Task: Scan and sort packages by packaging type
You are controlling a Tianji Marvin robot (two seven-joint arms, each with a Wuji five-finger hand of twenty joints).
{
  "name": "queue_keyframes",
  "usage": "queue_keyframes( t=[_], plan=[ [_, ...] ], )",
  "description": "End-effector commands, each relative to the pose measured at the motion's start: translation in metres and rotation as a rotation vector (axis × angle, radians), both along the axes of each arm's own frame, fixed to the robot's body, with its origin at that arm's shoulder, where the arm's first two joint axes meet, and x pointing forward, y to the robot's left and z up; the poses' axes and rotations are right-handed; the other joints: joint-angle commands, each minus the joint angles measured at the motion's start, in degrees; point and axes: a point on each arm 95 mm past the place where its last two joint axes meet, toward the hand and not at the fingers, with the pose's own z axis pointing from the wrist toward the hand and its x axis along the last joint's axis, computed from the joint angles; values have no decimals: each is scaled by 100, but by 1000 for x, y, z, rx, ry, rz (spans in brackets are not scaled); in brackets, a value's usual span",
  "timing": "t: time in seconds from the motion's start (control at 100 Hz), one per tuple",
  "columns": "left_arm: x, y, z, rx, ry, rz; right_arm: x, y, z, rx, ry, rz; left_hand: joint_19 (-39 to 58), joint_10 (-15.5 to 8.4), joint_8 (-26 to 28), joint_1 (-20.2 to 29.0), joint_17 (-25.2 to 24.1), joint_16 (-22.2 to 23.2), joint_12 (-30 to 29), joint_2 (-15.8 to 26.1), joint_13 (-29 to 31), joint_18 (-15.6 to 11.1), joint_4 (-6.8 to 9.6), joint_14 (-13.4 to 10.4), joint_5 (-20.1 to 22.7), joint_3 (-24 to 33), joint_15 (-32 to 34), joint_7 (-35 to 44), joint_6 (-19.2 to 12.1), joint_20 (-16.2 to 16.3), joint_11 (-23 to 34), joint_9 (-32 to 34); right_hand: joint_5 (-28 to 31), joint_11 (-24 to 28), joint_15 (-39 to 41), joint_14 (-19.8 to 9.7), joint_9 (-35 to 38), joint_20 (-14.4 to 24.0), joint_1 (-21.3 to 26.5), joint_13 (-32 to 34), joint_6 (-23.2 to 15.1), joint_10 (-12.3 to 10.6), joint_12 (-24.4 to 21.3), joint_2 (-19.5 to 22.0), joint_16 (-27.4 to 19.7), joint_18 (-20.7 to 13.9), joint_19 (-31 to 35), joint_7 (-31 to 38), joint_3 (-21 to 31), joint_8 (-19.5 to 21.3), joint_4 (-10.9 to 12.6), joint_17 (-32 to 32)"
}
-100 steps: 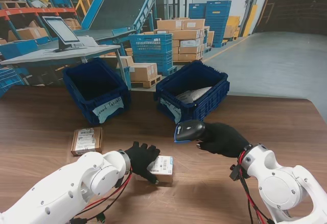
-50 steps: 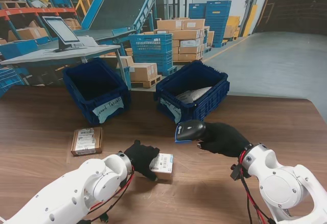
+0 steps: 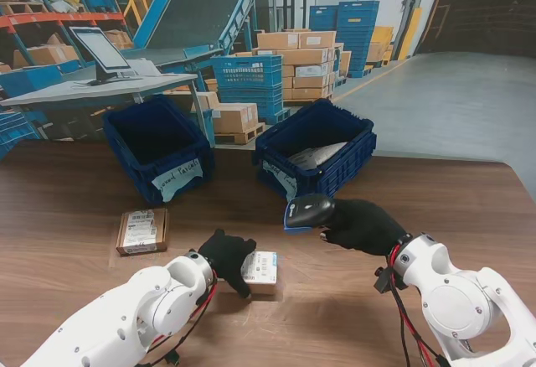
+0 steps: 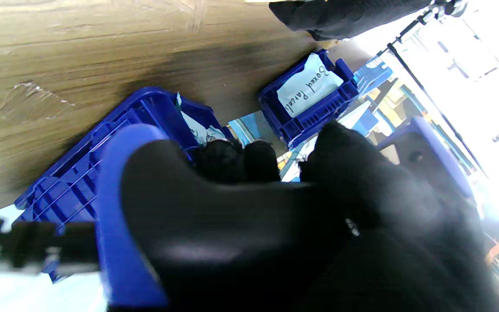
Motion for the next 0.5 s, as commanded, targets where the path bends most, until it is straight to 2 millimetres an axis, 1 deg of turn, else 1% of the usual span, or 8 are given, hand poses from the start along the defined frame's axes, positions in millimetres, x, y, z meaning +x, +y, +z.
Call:
queue_keyframes(
  t=[0.0,0.09,0.2,0.49],
  plan=[
    [-1,-5,7,-10,3,-3,-2,4,2,4,-3,13,192,-760,312,1798,-10,592,443,834,609,240,255,-196,712,2483,1157,1802,-1501,148,907,811,367,-35,11,12,82,46,643,36,-358,121,28,498,-23,-7,30,165,529,73,-61,-6],
    [-1,-4,15,-24,-4,11,-3,4,3,3,-8,9,208,-754,310,1791,2,613,452,836,603,236,247,-191,711,2497,1150,1817,-1485,155,920,818,367,-34,10,10,86,46,643,36,-361,121,29,497,-23,-6,31,163,529,74,-61,-4],
    [1,-2,29,-29,-19,28,-3,4,4,3,-13,6,232,-755,315,1797,0,636,459,847,594,236,233,-195,690,2509,1135,1832,-1488,170,919,798,372,-33,10,1,88,48,642,37,-361,117,31,501,-23,1,35,162,530,76,-62,-3],
    [5,10,72,-58,-57,107,-6,10,3,7,-27,13,266,-750,313,1805,-9,680,461,863,588,247,195,-195,676,2507,1106,1832,-1474,200,911,785,371,-38,11,1,84,46,642,37,-364,117,31,502,-22,-14,31,154,531,81,-63,-1]
  ],
)
